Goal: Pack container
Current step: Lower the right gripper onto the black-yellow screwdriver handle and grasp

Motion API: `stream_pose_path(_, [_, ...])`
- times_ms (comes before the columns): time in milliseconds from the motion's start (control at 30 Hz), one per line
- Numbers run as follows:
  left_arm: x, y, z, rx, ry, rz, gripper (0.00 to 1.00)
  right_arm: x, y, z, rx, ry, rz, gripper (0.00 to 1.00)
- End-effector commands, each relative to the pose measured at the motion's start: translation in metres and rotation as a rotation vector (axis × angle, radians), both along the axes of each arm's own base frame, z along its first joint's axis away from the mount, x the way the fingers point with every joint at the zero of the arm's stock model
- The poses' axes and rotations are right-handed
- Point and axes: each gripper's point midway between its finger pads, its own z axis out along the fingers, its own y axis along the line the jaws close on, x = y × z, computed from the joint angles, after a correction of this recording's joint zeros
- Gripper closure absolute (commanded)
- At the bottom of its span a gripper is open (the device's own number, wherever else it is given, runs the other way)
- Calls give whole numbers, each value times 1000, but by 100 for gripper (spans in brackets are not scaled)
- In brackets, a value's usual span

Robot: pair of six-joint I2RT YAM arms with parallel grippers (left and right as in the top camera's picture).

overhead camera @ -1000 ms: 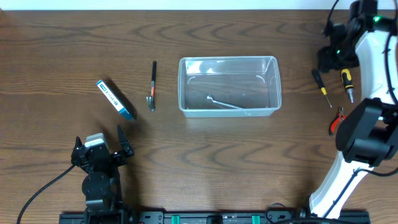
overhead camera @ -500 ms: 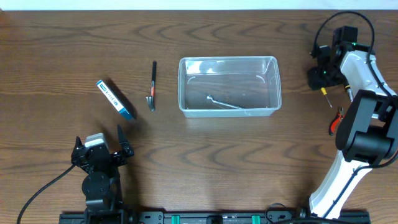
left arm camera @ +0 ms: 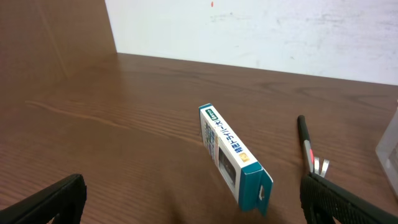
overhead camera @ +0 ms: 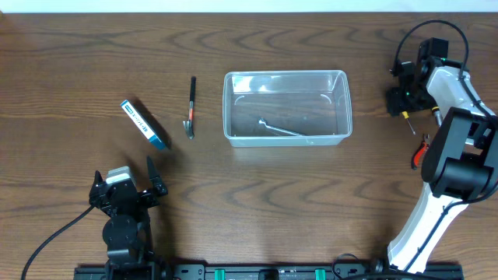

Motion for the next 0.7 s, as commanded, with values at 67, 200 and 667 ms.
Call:
stream_pose_path(67, [0,-1,-14,11,35,-4,2,-18,-11,-34,3,89,-35,37])
stream_pose_path(200, [0,-1,-14,11,35,-4,2,-17,-4,-35,40,82,-30,46])
stream_pose_path(667, [0,-1,-14,11,35,-4,2,-20,4,-35,78,95,-23,81])
